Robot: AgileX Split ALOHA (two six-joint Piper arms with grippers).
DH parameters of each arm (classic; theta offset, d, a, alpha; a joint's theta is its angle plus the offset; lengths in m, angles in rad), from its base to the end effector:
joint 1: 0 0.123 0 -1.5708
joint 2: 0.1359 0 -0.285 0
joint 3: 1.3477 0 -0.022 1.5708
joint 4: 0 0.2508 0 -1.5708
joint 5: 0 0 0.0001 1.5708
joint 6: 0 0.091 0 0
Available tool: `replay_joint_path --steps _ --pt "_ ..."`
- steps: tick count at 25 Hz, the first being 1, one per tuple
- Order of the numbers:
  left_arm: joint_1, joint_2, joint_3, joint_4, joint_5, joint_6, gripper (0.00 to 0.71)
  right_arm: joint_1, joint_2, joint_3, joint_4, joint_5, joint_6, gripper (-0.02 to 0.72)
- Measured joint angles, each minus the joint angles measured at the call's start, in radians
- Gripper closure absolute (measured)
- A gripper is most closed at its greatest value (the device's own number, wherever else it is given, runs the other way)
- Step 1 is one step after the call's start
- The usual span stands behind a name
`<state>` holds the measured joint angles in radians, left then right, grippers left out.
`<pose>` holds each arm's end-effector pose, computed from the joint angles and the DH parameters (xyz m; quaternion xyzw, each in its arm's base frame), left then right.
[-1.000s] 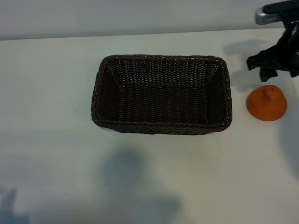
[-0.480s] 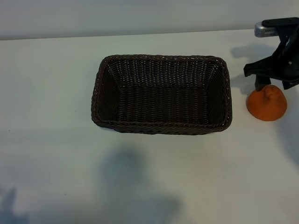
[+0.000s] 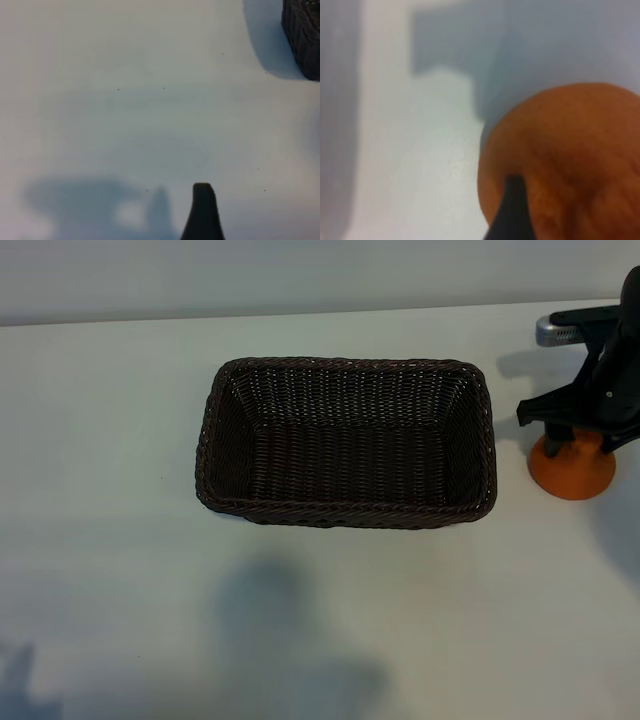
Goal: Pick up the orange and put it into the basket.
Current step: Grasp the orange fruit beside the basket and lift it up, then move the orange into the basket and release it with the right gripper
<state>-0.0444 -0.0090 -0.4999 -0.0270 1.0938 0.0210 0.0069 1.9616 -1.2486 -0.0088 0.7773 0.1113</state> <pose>-0.0077 -0.0018 0.2746 0.0289 0.8589 -0.0195 0.5109 0.3745 0.0020 0.1506 0.0491 0.9953 0.0016 0.0838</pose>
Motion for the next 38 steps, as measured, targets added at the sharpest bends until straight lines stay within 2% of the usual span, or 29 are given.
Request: replay_joint_path --steps 2,6,7,16,28,38 --pt "0.000 0.000 0.000 0.000 0.000 0.000 0.145 0.000 0.010 0.000 0.000 0.010 0.000 0.247" --pt "0.000 0.000 0.000 0.000 0.000 -0.001 0.145 0.000 0.010 -0.006 -0.003 0.030 0.001 0.567" --pt "0.000 0.000 0.000 0.001 0.000 -0.001 0.145 0.000 0.010 -0.007 -0.007 0.033 0.001 0.595" --pt "0.000 0.000 0.000 0.002 0.000 -0.001 0.145 0.000 -0.022 -0.009 -0.015 0.059 -0.007 0.597" --pt "0.000 0.000 0.000 0.002 0.000 -0.001 0.145 0.000 -0.173 -0.169 -0.014 0.265 -0.016 0.612" --pt "0.000 0.000 0.000 0.003 0.000 -0.004 0.146 0.024 -0.202 -0.216 -0.012 0.331 -0.023 0.612"
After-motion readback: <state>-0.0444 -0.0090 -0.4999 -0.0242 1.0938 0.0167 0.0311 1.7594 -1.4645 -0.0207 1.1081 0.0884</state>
